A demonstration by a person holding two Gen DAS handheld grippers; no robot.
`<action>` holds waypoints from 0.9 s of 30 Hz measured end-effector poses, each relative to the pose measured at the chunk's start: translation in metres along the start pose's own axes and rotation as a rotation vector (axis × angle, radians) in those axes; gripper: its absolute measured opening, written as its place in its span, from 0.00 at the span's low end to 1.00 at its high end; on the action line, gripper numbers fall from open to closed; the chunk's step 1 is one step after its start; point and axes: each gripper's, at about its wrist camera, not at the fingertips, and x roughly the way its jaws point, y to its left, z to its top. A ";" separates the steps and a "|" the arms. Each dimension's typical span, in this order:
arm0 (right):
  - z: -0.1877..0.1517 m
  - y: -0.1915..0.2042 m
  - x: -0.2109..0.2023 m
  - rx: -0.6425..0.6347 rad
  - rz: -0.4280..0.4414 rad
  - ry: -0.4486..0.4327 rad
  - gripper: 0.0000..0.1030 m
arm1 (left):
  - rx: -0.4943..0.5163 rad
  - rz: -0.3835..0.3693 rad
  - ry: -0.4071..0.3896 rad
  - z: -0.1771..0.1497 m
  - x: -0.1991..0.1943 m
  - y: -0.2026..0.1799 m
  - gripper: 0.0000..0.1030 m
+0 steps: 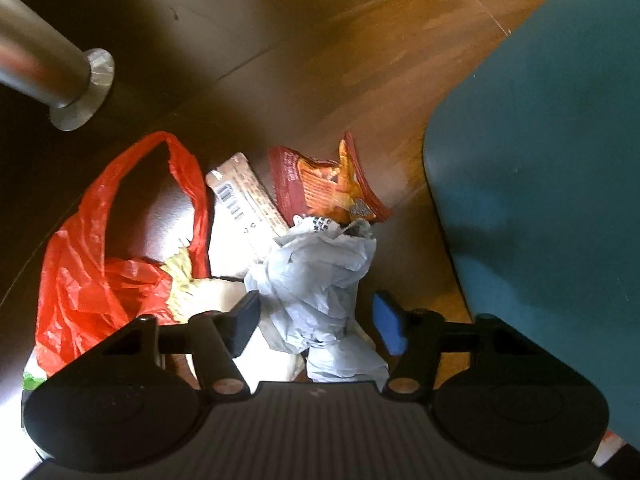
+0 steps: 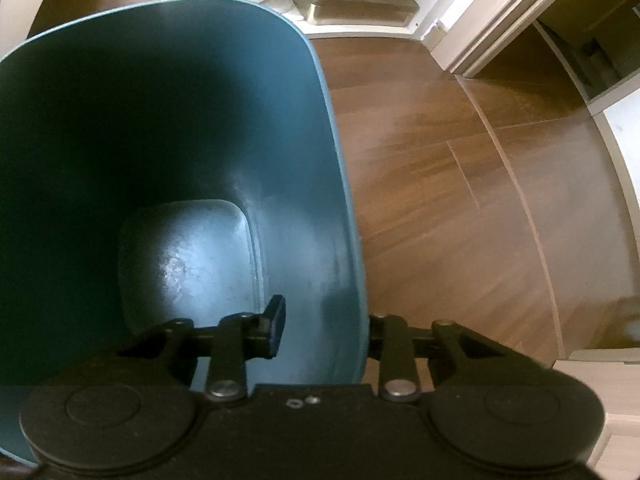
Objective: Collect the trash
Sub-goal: 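Close the left tool on the crumpled white plastic bag and lift it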
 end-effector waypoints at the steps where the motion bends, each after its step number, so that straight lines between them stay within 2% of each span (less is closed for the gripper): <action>1: 0.000 -0.001 0.000 0.011 0.002 0.003 0.25 | -0.005 -0.003 0.006 0.001 0.001 -0.002 0.51; 4: -0.001 -0.002 0.001 0.033 0.000 0.002 0.19 | 0.002 0.004 0.018 0.001 0.003 -0.008 0.38; 10: -0.003 0.000 0.005 0.003 -0.021 -0.014 0.18 | 0.037 0.021 0.012 0.001 0.003 -0.018 0.27; 15: -0.001 -0.015 0.004 0.124 0.051 -0.012 0.13 | 0.018 0.014 0.007 -0.001 0.003 -0.016 0.23; 17: 0.000 -0.018 0.003 0.132 0.063 -0.014 0.11 | 0.000 0.006 0.002 -0.003 -0.003 -0.013 0.22; 22: 0.002 -0.015 -0.006 0.123 0.031 -0.052 0.11 | 0.014 -0.006 -0.047 -0.011 -0.028 -0.010 0.21; 27: 0.005 -0.017 -0.013 0.166 0.015 -0.087 0.11 | 0.015 -0.032 -0.091 -0.016 -0.059 -0.008 0.20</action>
